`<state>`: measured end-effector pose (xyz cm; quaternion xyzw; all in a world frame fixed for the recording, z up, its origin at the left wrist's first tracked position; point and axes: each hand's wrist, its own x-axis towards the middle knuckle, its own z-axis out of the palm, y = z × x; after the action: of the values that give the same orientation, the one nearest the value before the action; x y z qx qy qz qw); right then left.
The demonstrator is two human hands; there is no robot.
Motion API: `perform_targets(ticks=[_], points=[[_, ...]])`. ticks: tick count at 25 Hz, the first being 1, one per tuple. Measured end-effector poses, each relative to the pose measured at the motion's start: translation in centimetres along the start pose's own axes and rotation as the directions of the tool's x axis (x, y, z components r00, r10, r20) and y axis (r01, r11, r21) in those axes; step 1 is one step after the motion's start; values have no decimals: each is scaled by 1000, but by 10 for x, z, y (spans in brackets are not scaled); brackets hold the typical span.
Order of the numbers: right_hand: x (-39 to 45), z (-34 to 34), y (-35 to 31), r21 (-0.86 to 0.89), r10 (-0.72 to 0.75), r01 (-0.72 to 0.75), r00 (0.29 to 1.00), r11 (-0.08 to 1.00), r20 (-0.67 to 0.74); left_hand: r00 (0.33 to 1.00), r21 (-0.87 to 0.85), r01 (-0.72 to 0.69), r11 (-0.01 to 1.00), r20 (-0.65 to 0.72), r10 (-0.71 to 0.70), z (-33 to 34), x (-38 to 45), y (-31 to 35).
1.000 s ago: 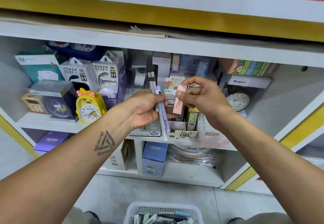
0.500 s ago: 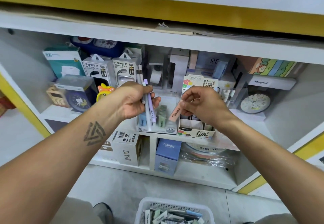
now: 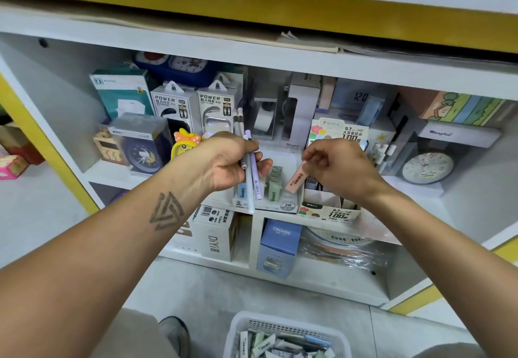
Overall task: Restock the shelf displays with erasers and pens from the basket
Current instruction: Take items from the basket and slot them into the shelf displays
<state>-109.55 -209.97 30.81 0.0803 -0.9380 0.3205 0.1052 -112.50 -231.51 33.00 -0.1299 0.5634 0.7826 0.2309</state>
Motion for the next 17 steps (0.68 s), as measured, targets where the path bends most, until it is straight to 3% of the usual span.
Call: perform_targets(ticks=[9, 17], points=[[-9, 13, 2, -127, -145, 159, 983, 979, 112, 1000, -10, -6, 1000, 6, 6, 4, 2, -5], [-16, 24, -4, -300, -109, 171, 971, 938, 213, 999, -20, 5, 1000, 54, -4, 9, 0, -5]])
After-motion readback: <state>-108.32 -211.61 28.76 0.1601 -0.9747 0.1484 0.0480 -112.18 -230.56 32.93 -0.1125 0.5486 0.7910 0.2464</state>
